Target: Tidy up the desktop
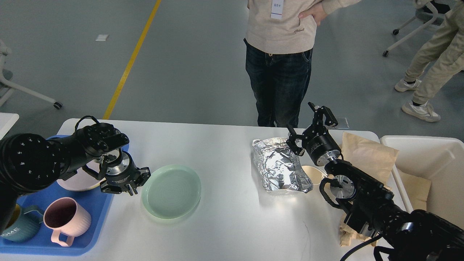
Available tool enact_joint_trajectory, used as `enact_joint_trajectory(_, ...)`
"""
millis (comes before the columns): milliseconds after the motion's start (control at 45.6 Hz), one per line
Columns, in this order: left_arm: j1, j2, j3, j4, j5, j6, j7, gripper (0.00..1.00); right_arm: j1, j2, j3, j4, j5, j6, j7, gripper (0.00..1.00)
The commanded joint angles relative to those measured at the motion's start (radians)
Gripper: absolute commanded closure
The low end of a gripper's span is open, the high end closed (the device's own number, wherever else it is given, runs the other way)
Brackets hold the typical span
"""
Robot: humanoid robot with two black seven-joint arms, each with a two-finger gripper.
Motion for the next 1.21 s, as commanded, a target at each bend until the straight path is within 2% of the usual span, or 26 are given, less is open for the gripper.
enact_joint_trajectory(0,-0.044,0.016,0.0,0.0,0.0,-0.05,0.005,1.0,0.0,0.0,0.0,0.0,0.0,0.0,0.0,0.0)
enact_joint_trajectory(197,-0.057,0.046,-0.003,0.002,0.0,-0.074,0.008,1.0,0.0,0.0,0.0,-0.001,0.0,0.0,0.0,0.0)
enact_joint_trajectory(395,-0.04,0.043,0.005,0.003,0.003,-0.041,0.007,0.99,0.0,0.0,0.0,0.0,0.0,0.0,0.0,0.0)
enact_joint_trajectory(460,-0.044,0.042,0.013,0.002,0.01,-0.037,0.005,0.82,0.0,0.0,0.0,-0.001,0.0,0.0,0.0,0.0)
enact_joint_trajectory(526,-0.061,0.045,0.025,-0.001,0.014,-0.037,-0.001,0.52,0.0,0.0,0.0,0.0,0.0,0.0,0.0,0.0)
enact_joint_trajectory(592,-0.096,0.045,0.062,-0.009,0.012,-0.039,-0.005,0.29,0.0,0.0,0.0,0.0,0.0,0.0,0.0,0.0)
enact_joint_trajectory(636,-0.127,0.043,0.095,-0.017,0.012,-0.041,-0.008,0.18,0.0,0.0,0.0,-0.001,0.0,0.0,0.0,0.0)
enact_joint_trajectory(723,-0.179,0.043,0.18,-0.043,0.01,-0.054,-0.03,0.07,0.0,0.0,0.0,0.0,0.0,0.0,0.0,0.0)
enact_joint_trajectory(767,-0.212,0.043,0.213,-0.078,0.01,-0.054,-0.044,0.04,0.0,0.0,0.0,0.0,0.0,0.0,0.0,0.0)
enact_joint_trajectory(986,-0.396,0.043,0.33,-0.314,0.012,-0.057,-0.148,0.04,0.0,0.0,0.0,0.0,0.0,0.0,0.0,0.0)
enact_joint_trajectory(1184,-0.577,0.037,0.404,-0.455,0.012,-0.105,-0.156,0.04,0.0,0.0,0.0,0.0,0.0,0.0,0.0,0.0)
